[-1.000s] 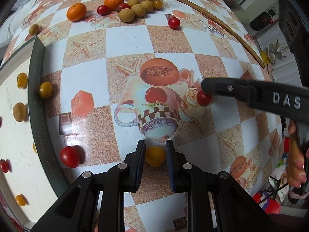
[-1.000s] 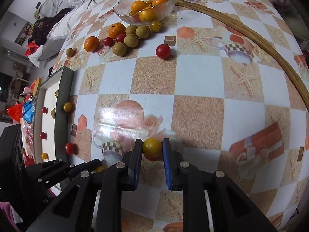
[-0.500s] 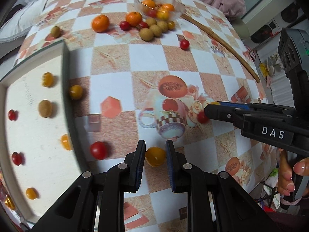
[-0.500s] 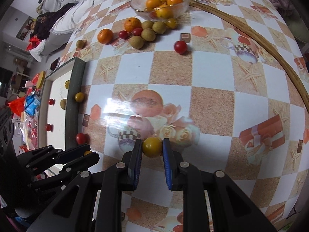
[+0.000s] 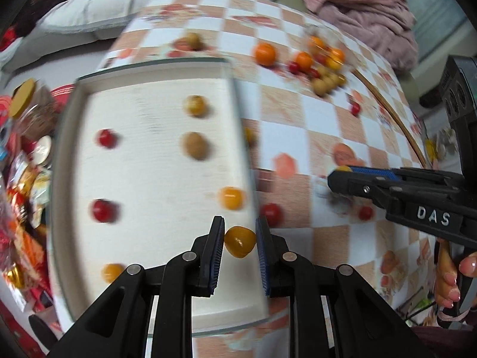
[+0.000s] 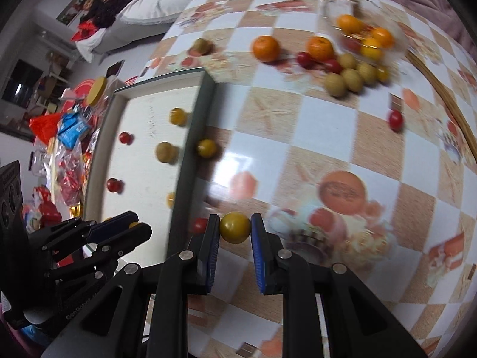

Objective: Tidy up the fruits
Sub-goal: 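Carry both held yellow tomatoes over the white tray, then open both grippers to drop the yellow tomatoes into the tray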

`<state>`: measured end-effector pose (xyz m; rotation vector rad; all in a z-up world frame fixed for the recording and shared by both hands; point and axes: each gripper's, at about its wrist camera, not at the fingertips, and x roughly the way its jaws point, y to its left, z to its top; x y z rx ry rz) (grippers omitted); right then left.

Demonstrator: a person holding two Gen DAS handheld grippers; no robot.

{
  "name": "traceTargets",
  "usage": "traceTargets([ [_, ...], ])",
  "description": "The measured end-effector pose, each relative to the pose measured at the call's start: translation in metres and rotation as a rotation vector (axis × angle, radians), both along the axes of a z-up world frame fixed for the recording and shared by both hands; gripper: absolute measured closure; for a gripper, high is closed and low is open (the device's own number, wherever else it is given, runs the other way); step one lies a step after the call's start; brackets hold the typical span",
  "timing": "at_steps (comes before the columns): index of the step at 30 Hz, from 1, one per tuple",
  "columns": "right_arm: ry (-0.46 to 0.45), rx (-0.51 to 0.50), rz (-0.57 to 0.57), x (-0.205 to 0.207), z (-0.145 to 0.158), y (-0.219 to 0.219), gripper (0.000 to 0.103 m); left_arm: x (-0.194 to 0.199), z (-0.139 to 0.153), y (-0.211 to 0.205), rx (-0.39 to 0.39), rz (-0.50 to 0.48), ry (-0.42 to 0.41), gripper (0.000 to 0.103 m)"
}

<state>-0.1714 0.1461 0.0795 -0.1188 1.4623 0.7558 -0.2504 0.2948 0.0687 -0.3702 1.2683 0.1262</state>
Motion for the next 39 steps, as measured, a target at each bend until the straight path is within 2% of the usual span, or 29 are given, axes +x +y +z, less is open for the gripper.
traceTargets([
  [7,0.003,0.018,0.106,-0.019,-0.002,0.064,0.08,-0.007,0.0,0.069,0.073,0.114,-0.009,0.08],
  [12,0.01,0.005,0.145,-0.027,-0.012,0.096,0.08,0.0,-0.015,0.104,0.106,0.171,0.018,0.08],
  [19,-0.011,-0.056,0.21,-0.037,-0.033,0.123,0.08,0.008,-0.037,0.118,0.157,0.161,0.056,0.08],
  [28,-0.091,-0.105,0.314,-0.054,-0.042,0.14,0.079,0.009,-0.047,0.122,0.165,0.154,0.093,0.08],
  [30,-0.106,-0.106,0.333,-0.057,-0.042,0.141,0.075,0.01,-0.049,0.122,0.17,0.147,0.104,0.08],
  [32,-0.114,-0.105,0.348,-0.06,-0.041,0.141,0.065,0.01,-0.049,0.122,0.17,0.141,0.101,0.079],
  [33,-0.121,-0.108,0.353,-0.061,-0.04,0.141,0.057,0.01,-0.049,0.122,0.181,0.14,0.105,0.072],
  [34,-0.127,-0.102,0.357,-0.063,-0.038,0.14,0.052,0.01,-0.048,0.123,0.188,0.14,0.107,0.047],
  [35,-0.129,-0.094,0.359,-0.065,-0.036,0.14,0.05,0.01,-0.048,0.123,0.19,0.143,0.105,0.035],
  [37,-0.137,-0.068,0.366,-0.069,-0.028,0.138,0.039,0.008,-0.043,0.121,0.196,0.14,0.075,0.034],
  [39,-0.154,-0.044,0.371,-0.073,-0.019,0.137,0.028,0.009,-0.042,0.117,0.219,0.118,0.09,0.034],
])
